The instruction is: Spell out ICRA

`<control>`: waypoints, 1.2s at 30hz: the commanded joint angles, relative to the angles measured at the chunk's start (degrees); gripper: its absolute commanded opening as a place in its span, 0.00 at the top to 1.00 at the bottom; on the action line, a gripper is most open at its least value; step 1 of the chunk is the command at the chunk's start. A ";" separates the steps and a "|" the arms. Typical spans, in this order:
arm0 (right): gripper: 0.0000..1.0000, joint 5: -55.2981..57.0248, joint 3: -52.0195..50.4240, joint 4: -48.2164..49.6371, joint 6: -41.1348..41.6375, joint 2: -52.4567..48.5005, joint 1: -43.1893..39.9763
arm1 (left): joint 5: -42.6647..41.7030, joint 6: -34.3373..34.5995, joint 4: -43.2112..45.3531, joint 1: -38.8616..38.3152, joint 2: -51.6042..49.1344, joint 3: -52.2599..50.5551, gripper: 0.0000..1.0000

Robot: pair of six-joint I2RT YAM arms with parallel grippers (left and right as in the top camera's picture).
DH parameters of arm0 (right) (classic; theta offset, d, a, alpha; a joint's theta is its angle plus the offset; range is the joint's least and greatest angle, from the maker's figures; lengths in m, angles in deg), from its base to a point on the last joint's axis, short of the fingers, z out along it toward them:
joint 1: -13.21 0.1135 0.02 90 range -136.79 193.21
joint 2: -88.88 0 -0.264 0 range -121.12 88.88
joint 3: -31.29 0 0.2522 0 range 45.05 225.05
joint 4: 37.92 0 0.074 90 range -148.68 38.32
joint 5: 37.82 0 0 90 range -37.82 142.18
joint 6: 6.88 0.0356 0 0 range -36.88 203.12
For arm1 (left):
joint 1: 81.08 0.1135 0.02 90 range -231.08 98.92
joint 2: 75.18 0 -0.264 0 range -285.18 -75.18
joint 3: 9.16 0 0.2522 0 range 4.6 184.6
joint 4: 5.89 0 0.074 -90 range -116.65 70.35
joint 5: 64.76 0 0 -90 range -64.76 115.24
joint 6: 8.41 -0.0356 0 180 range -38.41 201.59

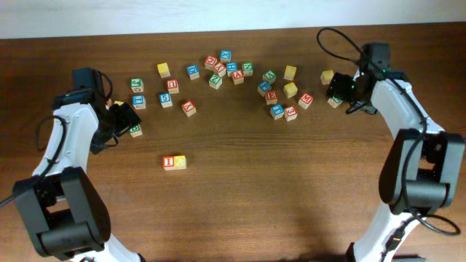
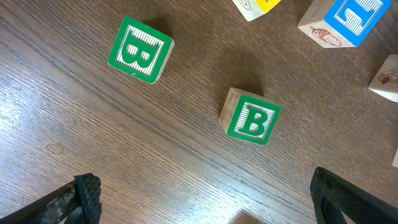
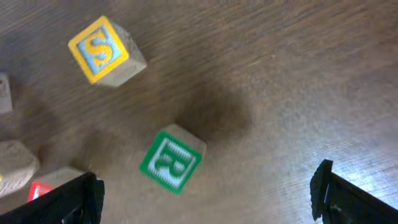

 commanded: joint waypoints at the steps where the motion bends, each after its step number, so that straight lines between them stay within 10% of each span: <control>1: 0.02 0.68 0.96 2.49 1.42 -0.79 -0.33 | -0.42 -0.31 -0.07 0.17 -0.20 0.52 0.01; 20: 0.49 2.34 0.87 1.75 3.74 -3.85 -0.20 | -0.42 -0.31 -0.07 0.20 -0.20 0.52 0.01; 36: 0.21 0.63 0.87 3.82 3.78 -3.85 0.44 | -0.42 -0.31 -0.07 0.17 -0.20 0.52 0.01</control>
